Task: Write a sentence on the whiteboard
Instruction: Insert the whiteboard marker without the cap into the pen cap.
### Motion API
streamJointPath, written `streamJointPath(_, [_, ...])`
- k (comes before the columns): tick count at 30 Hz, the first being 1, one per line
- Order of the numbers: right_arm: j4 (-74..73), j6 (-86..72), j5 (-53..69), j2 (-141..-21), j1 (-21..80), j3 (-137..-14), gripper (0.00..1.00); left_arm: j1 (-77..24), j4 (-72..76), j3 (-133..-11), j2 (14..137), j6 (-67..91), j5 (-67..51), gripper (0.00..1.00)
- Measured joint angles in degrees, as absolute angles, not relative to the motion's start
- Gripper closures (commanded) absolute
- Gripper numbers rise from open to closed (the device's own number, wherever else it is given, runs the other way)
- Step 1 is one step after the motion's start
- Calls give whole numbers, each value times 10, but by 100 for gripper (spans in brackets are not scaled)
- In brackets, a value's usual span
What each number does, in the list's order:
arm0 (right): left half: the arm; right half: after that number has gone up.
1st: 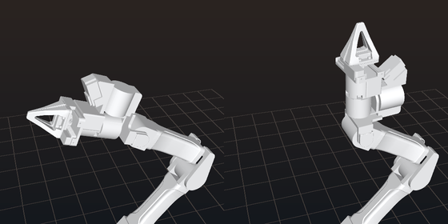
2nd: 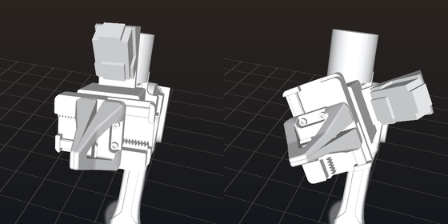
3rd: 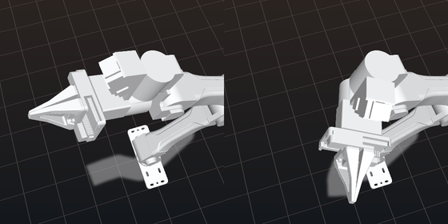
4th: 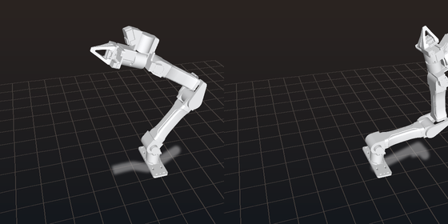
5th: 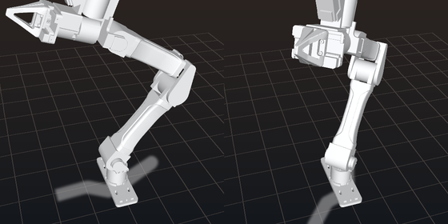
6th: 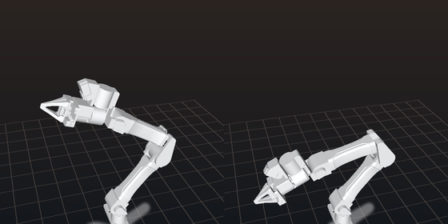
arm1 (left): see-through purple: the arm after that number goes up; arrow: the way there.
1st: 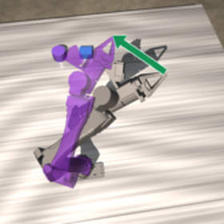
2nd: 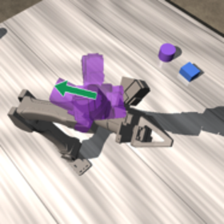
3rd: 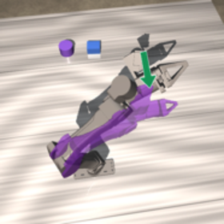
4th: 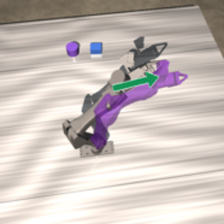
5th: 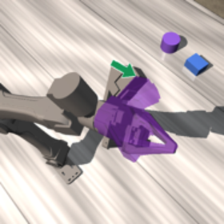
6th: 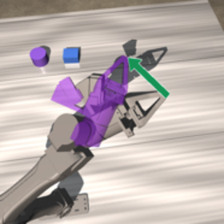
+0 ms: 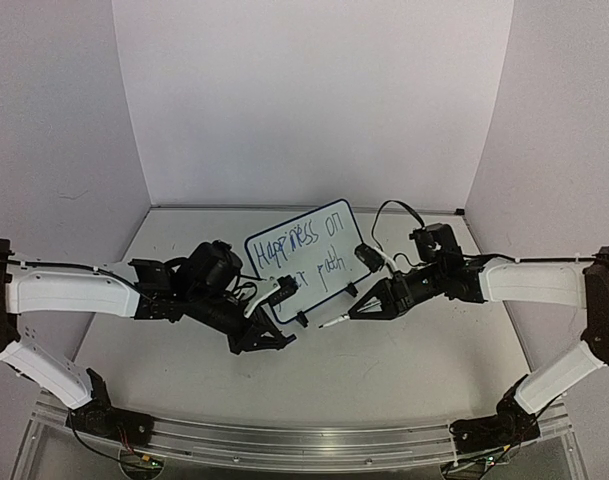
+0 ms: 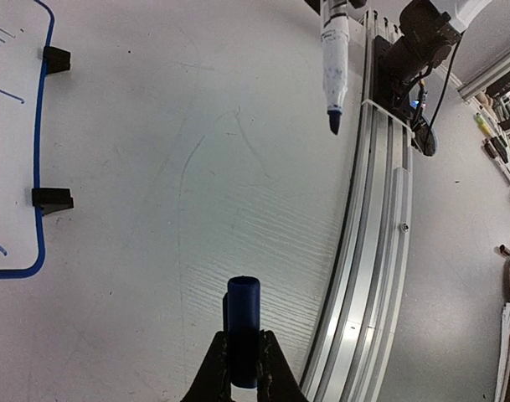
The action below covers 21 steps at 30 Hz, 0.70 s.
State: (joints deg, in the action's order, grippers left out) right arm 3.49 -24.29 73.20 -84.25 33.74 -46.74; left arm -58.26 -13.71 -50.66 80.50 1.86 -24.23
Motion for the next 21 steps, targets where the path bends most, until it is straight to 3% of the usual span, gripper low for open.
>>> streamJointPath(21, [38, -243, 729, -895, 377, -505, 100, -582, -129, -521, 814, 13, -289, 100])
